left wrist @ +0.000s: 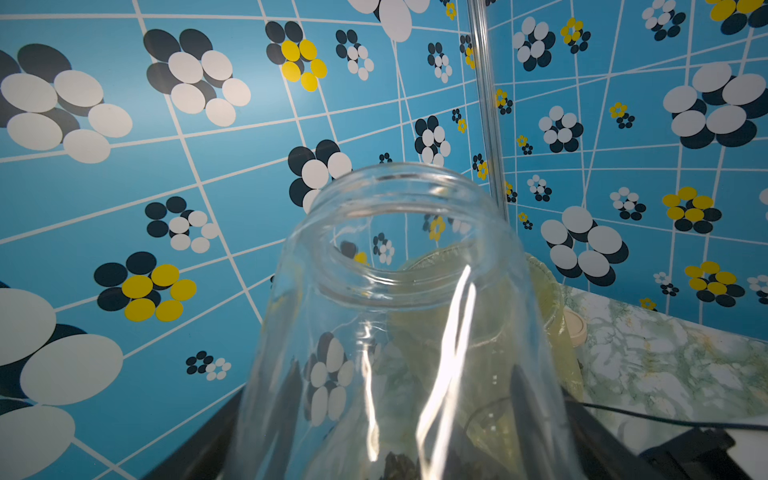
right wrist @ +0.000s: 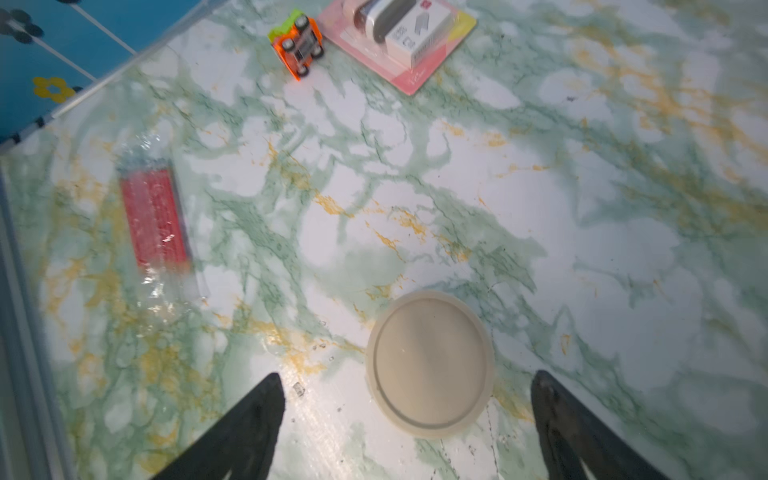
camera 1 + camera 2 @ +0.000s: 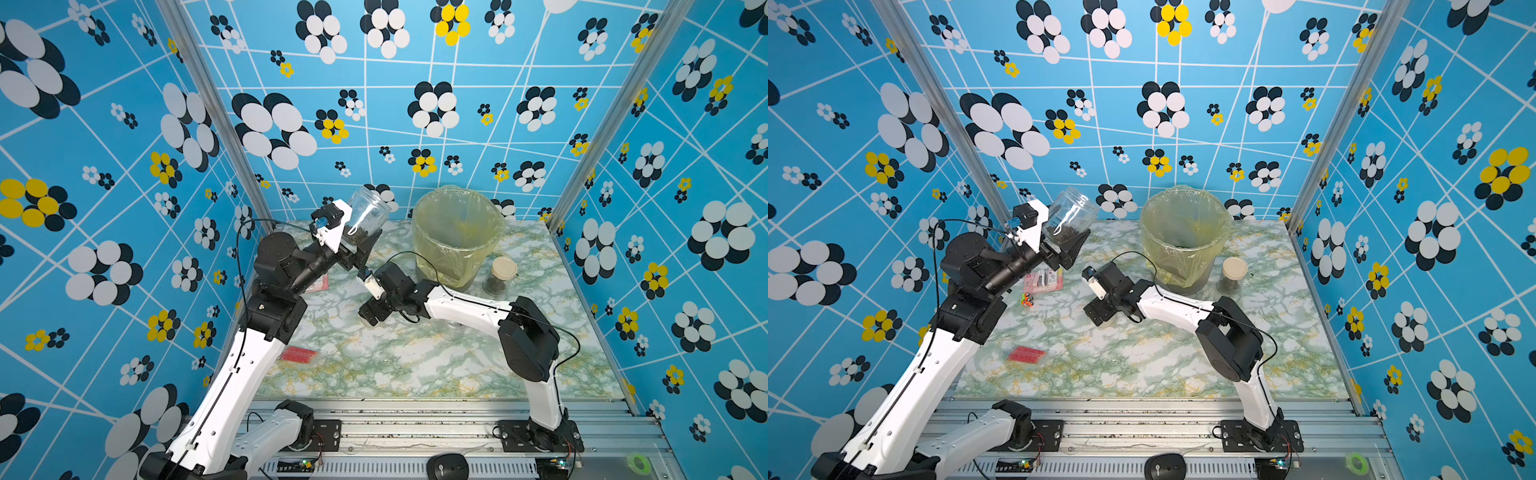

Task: Empty moldy tea leaves from jars
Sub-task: Place the lid at the center of the board.

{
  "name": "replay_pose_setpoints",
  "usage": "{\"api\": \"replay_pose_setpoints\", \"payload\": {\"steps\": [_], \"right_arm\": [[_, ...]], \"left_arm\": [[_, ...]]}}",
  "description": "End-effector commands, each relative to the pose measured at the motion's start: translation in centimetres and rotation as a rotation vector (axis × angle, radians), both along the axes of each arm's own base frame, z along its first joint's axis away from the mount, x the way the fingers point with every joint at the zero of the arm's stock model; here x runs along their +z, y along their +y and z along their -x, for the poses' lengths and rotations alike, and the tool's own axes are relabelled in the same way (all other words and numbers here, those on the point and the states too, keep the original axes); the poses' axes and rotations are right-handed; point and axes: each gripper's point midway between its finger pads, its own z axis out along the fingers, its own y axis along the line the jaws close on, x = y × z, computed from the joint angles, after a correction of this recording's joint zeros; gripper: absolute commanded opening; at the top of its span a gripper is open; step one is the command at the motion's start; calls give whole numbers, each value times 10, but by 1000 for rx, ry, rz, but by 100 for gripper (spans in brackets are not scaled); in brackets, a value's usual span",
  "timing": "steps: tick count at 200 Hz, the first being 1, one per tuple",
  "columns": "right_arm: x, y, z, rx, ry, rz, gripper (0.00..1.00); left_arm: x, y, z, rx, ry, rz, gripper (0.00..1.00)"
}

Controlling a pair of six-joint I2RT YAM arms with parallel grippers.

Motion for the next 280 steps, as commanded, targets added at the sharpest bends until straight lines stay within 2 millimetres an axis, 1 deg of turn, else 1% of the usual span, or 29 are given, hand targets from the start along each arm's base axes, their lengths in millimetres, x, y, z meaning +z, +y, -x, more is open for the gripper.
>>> {"api": "replay_pose_setpoints", "payload": {"steps": [1,21,32,56,81,116,134,140,141,143,147,151,154,156,157,158,159,160,163,173,176,180,194,207,233,262,280], "right_arm": [[73,-2,7,24,-47,-84,94],[113,-14,9,20,-78,-116,94],[128,-23,11,24,-69,-125,95],[160,-43,13,11,-65,-165,95],[193,-70,14,-20,-57,-255,95],[229,-110,16,-69,-42,-378,95],[249,-130,16,-89,-17,-477,95],[261,-137,16,-96,-15,-527,95],[257,-138,16,-101,-3,-527,95],[255,-140,16,-106,12,-536,95],[257,-145,13,-123,26,-566,95],[264,-149,12,-133,35,-604,95],[264,-153,11,-142,56,-620,95],[271,-155,10,-142,54,-649,95],[268,-155,11,-145,69,-652,95],[271,-157,10,-148,69,-664,95],[276,-158,9,-147,56,-680,95],[274,-159,9,-151,71,-684,95],[278,-162,8,-156,84,-712,95],[294,-172,5,-164,92,-808,95],[295,-174,5,-169,100,-828,95],[303,-178,4,-171,95,-861,96],[318,-186,2,-172,96,-932,97],[327,-190,0,-176,90,-968,98],[336,-193,-6,-187,77,-1001,98],[349,-198,-15,-205,40,-1051,99],[354,-196,-22,-203,46,-1072,99]], "left_arm": [[45,6,17,1,-140,15,36],[47,4,14,-2,-142,8,36],[48,2,13,-8,-146,4,36],[54,0,7,-11,-157,-11,36],[62,-5,2,-33,-167,-12,36],[68,-14,-9,-68,-169,-1,36],[68,-21,-16,-99,-164,9,36],[68,-24,-18,-112,-164,13,36],[67,-25,-19,-115,-163,13,36],[67,-26,-19,-120,-162,14,36],[66,-29,-20,-136,-162,15,36],[65,-31,-20,-151,-165,14,36],[64,-33,-21,-160,-163,13,36],[63,-34,-22,-165,-163,13,36],[62,-35,-22,-167,-162,13,36],[62,-36,-23,-170,-162,13,36],[61,-37,-23,-173,-162,13,36],[61,-38,-23,-175,-162,13,36],[60,-39,-25,-178,-160,12,36],[56,-46,-29,-197,-155,10,36],[55,-48,-31,-203,-153,11,36],[53,-51,-32,-212,-150,11,36],[47,-60,-38,-240,-142,14,36],[44,-70,-41,-266,-138,21,36],[40,-88,-49,-309,-135,41,36],[36,-102,-57,-341,-127,73,36],[33,-109,-61,-359,-126,89,36]]}}
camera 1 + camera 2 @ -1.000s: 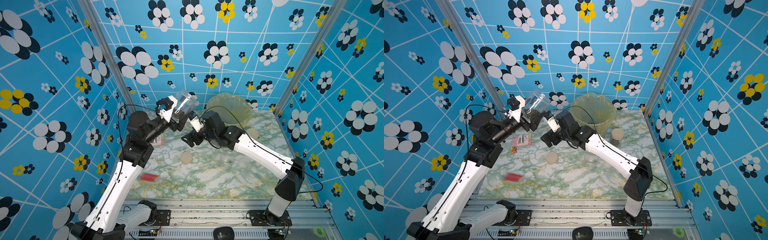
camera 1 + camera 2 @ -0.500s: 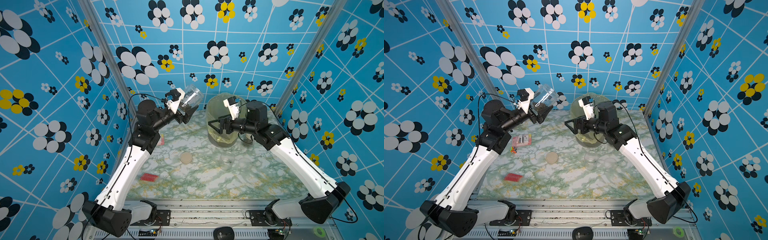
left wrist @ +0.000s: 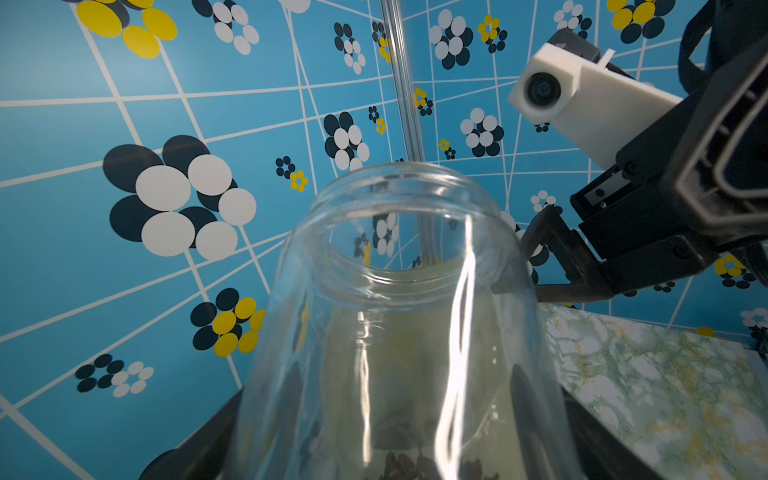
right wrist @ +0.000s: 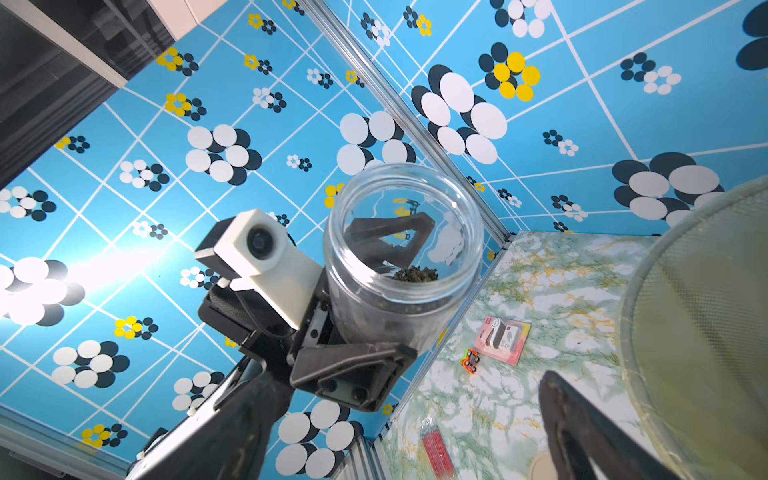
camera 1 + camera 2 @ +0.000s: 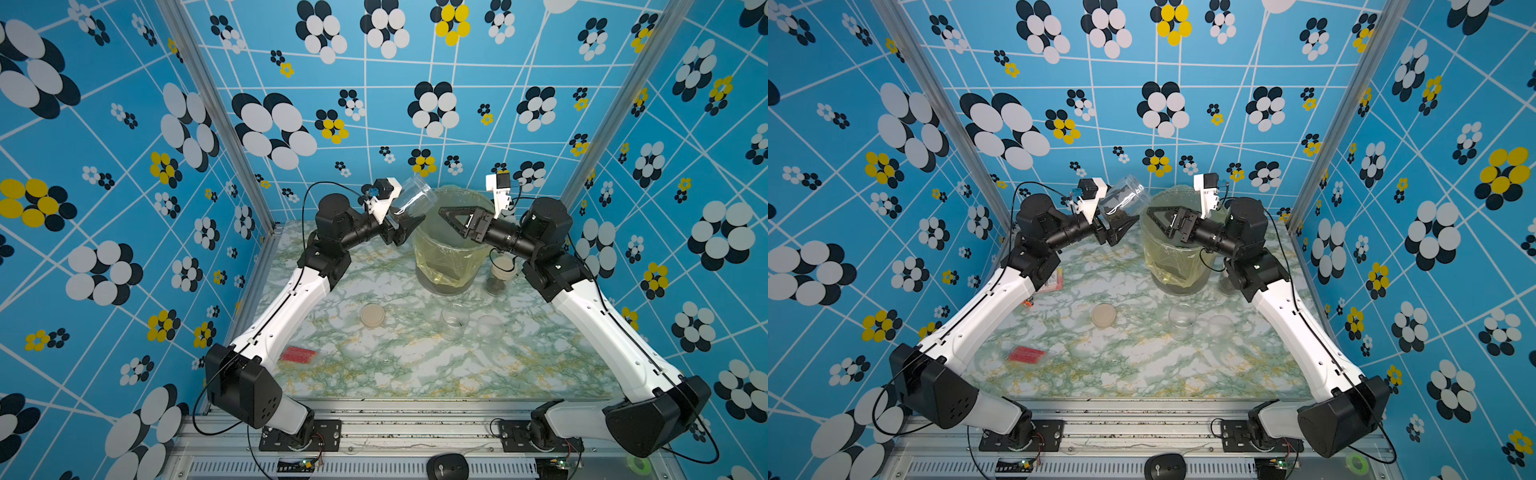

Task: Empty moldy tea leaves from jars
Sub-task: Place the lid at the center of the board, then pour the moldy tea leaves from the jar into the trash bin.

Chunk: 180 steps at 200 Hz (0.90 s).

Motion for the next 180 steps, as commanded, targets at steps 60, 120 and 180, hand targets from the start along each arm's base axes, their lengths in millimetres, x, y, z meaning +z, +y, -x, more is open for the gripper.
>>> {"api": "replay_pose_setpoints", "payload": {"steps": [60,120,180], "right_arm": [[37,11,-26,30,-37,-103,99],[47,18,-43,32,-52,-104,99],[47,25,-51,58,-37,-114,94]], "left_arm": [[57,-17,11,-80,-153,142,36],[52,-35,14,-122,-144,138,36],[48,-48,9,-144,-135,144,36]]}}
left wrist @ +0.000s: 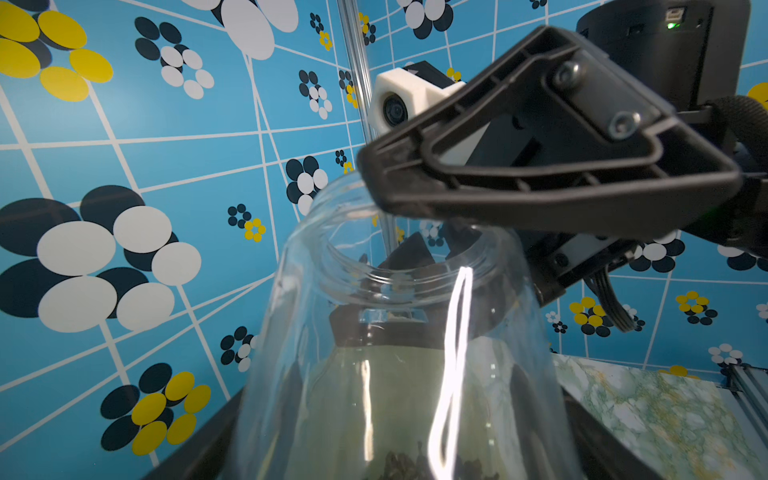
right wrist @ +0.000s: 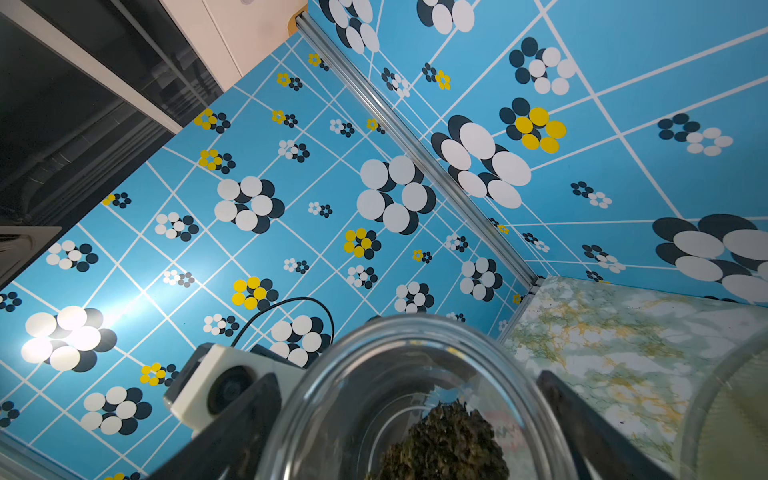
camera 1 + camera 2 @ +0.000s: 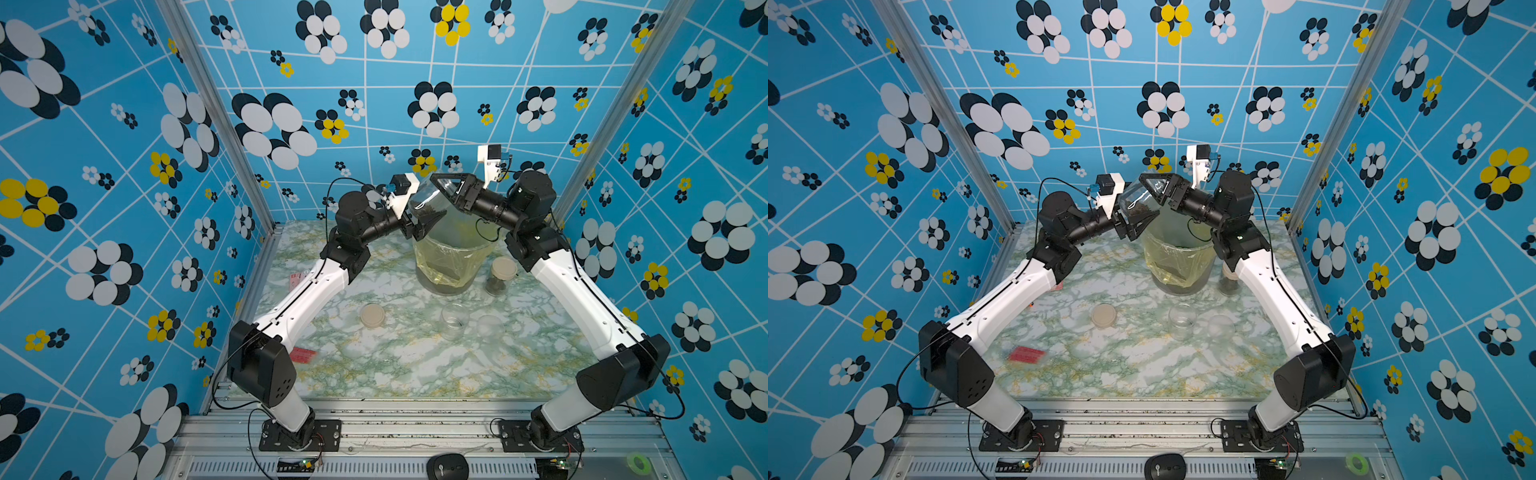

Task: Empty moldy tea leaves from jars
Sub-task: Pour the moldy tea leaves from the jar into the trash bin.

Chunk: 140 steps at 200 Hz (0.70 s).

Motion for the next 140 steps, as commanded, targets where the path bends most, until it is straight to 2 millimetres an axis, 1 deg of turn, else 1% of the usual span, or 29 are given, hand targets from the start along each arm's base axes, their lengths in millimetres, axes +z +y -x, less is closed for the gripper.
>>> {"api": "replay_pose_setpoints", "payload": {"steps": [1,22,41,52,74,87,95,98,104,124,133,140], "right_arm": [[13,3,6,40,-22,-19,94],[12,4,5,43,-19,-19,93],[14,3,6,43,-24,-19,89],[15,2,5,42,-26,-20,86],[17,1,5,44,-28,-27,76],[17,2,6,51,-23,-32,70],[17,2,6,54,-21,-35,67],[17,2,6,55,-19,-37,67],[18,2,6,55,-17,-40,65],[20,0,8,53,-17,-43,60],[21,-2,10,52,-17,-45,59],[23,-3,11,50,-17,-47,58]], "left_arm": [[37,-2,12,-29,-93,69,36],[38,-5,9,-32,-92,70,36],[39,-6,8,-36,-93,71,36],[39,-7,8,-39,-93,70,36],[37,-8,7,-41,-88,69,36],[34,-8,5,-41,-83,68,38],[34,-8,6,-40,-84,71,42],[34,-9,5,-38,-83,72,48],[33,-8,4,-33,-86,74,56],[32,-7,3,-23,-94,82,78],[31,-7,2,-19,-100,85,84],[31,-7,1,-17,-106,91,87]]}}
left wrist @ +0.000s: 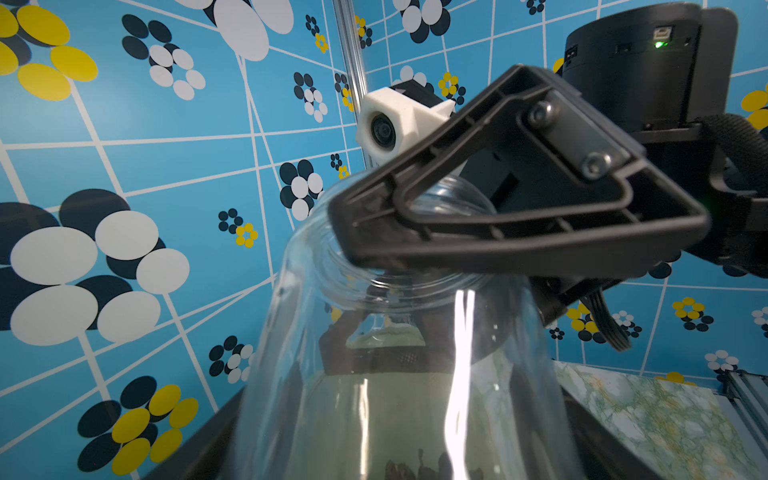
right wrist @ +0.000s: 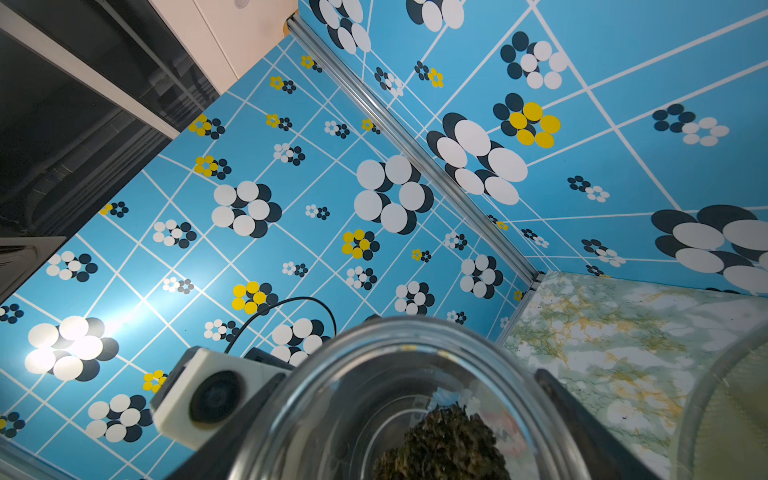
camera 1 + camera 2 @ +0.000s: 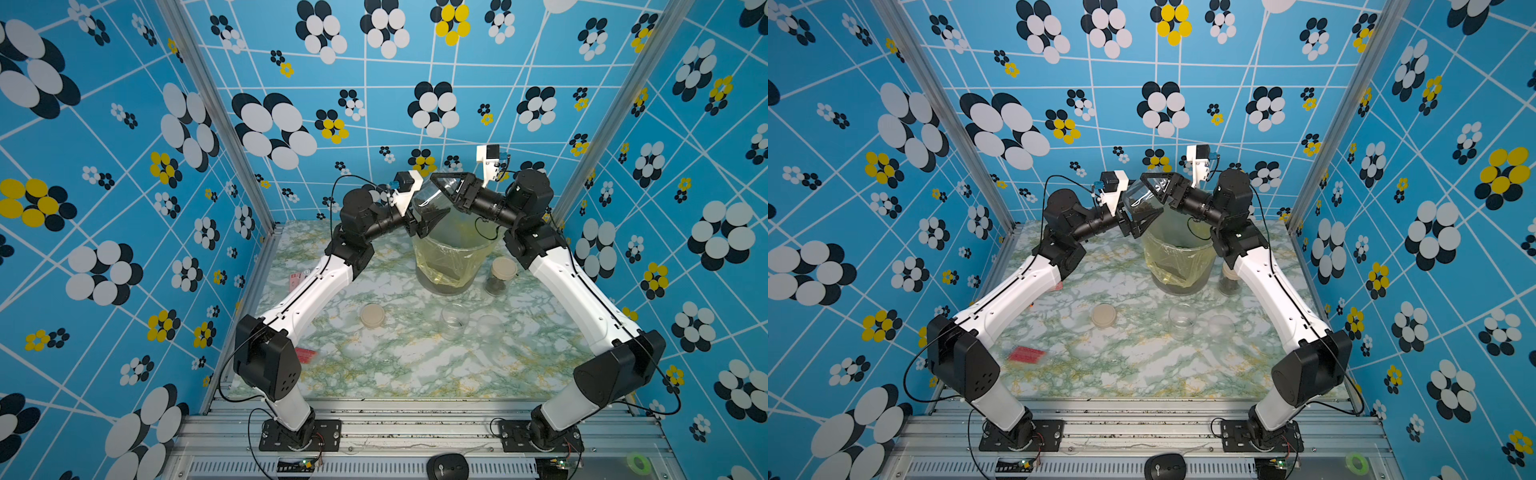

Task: Empty moldy tea leaves from jars
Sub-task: Pour the moldy tea leaves from the jar into the trash bin.

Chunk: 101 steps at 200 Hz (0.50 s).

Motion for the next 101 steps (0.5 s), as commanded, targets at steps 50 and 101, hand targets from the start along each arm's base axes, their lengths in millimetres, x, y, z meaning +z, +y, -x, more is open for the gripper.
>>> {"api": "replay_pose_setpoints", "payload": {"steps": [50,101], "right_arm": [[28,-11,21,37,-25,-59,56],[34,-14,25,53,3,-97,54]], "left_arm": [[28,4,11,-1,-191,156,99],[26,7,21,-5,-301,252,99]]}}
